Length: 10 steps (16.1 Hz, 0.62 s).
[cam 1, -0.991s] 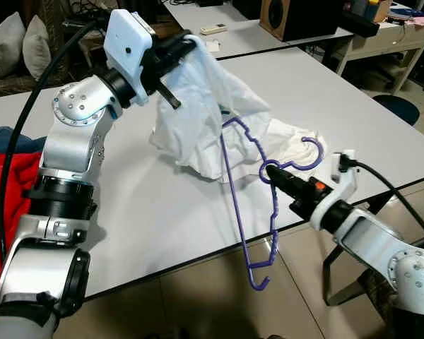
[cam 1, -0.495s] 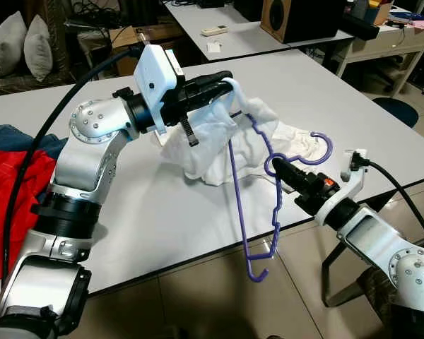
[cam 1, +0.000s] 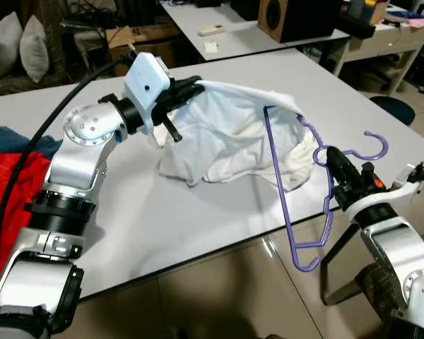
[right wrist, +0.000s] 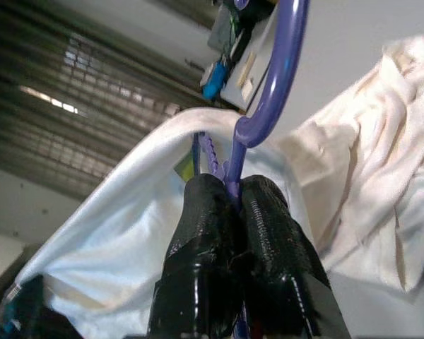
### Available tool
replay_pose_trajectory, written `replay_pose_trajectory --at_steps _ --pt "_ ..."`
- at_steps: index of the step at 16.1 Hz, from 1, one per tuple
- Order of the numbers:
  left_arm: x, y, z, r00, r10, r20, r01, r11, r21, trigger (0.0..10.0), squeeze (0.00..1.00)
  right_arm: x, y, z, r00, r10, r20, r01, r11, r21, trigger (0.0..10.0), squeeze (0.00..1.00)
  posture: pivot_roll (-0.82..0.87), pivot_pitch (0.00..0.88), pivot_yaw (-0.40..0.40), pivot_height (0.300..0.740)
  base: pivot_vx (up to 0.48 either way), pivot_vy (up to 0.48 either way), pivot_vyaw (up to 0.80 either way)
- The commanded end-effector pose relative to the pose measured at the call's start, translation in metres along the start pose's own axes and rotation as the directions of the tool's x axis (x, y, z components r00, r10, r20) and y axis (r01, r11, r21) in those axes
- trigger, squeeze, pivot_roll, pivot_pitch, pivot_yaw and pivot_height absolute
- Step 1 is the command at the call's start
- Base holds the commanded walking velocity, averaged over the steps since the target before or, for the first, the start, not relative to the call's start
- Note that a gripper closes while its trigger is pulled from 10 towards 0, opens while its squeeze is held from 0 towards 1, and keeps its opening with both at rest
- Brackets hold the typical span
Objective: Hang hanger
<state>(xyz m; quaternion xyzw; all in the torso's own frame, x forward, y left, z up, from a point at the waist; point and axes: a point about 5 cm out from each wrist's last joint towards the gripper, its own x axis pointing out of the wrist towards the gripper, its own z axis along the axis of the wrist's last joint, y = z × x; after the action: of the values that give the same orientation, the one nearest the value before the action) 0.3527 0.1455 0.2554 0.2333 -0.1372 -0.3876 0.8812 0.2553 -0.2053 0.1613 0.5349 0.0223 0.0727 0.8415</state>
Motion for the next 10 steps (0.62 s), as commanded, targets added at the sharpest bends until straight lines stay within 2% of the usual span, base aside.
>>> replay_pose_trajectory --at_steps 1,2,4,6,7,8,10 --pt "0.0 0.001 -0.001 1.0 -0.006 -0.022 0.006 1.0 0.004 0.0 0.0 -0.001 0.003 0.009 0.998 -0.006 0.064 0.006 1.0 0.0 10.0 0.0 -0.06 0.0 0.024 0.74 0.0 0.0 0.0" --pt "0.001 -0.004 -0.005 0.999 -0.038 -0.033 0.038 0.999 -0.005 0.0 0.0 0.002 0.005 0.01 0.996 -0.004 0.086 0.002 1.0 0.014 10.0 0.0 -0.06 0.0 0.034 0.74 0.0 0.0 0.0" --pt "0.011 -0.044 -0.02 0.975 -0.218 -0.044 0.217 0.976 -0.015 0.0 0.0 0.033 0.019 0.022 0.983 0.013 0.186 -0.045 0.985 0.167 10.0 0.0 -0.06 0.0 0.032 0.74 0.0 0.0 0.0" --pt "0.017 -0.057 -0.023 0.967 -0.251 -0.049 0.251 0.968 -0.002 0.0 0.0 0.045 0.025 0.021 0.982 0.017 0.188 -0.054 0.98 0.193 10.0 0.0 -0.05 0.0 0.033 0.74 0.0 0.0 0.0" --pt "0.025 -0.069 -0.02 0.961 -0.274 -0.034 0.275 0.961 0.019 0.0 0.0 0.061 0.031 0.016 0.984 0.011 0.179 -0.057 0.967 0.249 10.0 0.0 -0.05 0.0 0.03 0.74 0.0 0.0 0.0" --pt "0.03 -0.077 -0.016 0.954 -0.298 -0.016 0.299 0.954 0.026 0.0 0.0 0.074 0.036 0.009 0.987 0.0 0.16 -0.044 0.962 0.269 10.0 0.0 -0.04 0.0 0.023 0.74 0.0 0.0 0.0" --pt "0.031 -0.082 -0.011 0.946 -0.322 0.017 0.322 0.947 0.018 0.0 0.0 0.085 0.036 0.002 0.991 -0.02 0.132 -0.015 0.966 0.258 10.0 0.0 -0.04 0.0 0.022 0.74 0.0 0.0 0.0"
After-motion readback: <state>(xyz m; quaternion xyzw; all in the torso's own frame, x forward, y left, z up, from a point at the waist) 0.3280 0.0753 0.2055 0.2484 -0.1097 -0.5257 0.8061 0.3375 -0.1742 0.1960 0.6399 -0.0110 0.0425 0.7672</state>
